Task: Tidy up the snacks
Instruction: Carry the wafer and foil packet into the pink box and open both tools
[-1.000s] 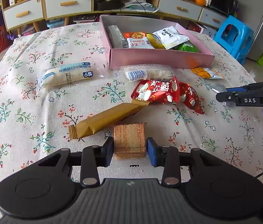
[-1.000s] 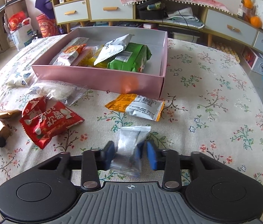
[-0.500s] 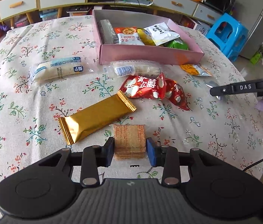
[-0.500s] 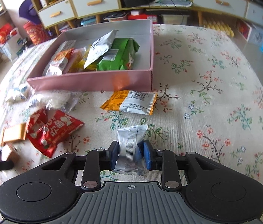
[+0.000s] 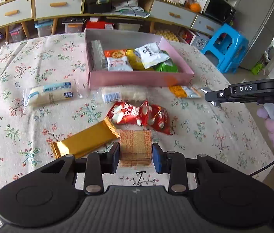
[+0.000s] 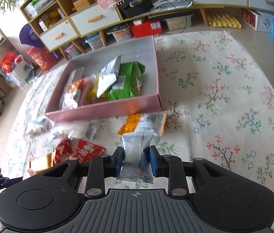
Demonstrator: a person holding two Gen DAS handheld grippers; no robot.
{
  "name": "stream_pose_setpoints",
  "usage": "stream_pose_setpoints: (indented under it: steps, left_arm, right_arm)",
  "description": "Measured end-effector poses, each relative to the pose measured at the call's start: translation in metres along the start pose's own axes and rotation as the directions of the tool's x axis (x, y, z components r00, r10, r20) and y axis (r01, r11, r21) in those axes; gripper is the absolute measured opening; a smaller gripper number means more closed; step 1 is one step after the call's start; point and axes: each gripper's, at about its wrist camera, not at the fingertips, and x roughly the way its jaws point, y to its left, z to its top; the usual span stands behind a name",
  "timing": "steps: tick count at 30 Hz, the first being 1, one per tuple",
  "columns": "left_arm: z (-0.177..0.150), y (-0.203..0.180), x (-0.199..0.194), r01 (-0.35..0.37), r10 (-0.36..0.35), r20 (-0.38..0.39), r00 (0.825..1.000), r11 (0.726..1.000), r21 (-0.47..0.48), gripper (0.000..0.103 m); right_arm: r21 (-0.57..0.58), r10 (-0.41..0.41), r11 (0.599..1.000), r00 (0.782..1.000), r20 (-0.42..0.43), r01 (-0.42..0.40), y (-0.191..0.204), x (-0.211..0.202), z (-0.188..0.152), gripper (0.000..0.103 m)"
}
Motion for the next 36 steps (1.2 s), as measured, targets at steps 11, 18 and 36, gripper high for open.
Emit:
stream_pose_setpoints:
  steps: [11, 18, 36]
  left_arm:
    - [0.031, -0.007, -0.006, 0.062, -0.057, 0.109, 0.992, 0.997, -0.047, 0.032]
    - [0.054, -0.003, 0.006, 0.093, -0.072, 0.187, 0.98, 0.99, -0.104, 0.032]
    - [0.107, 0.012, 0.072, 0.114, -0.065, 0.223, 0.973, 0.97, -0.213, 0.032]
  right_arm:
    - [0.066, 0.046, 0.997, 0.998, 0.051, -0.05, 0.006, 0.005, 0.023, 0.026]
    - [0.142, 0.091, 0.984, 0.988, 0.124, -0.109, -0.002, 0.012, 0.045, 0.026]
    - [0.273, 0.1, 0.953, 0.986, 0.134, -0.134, -0.018, 0.062, 0.075, 0.027]
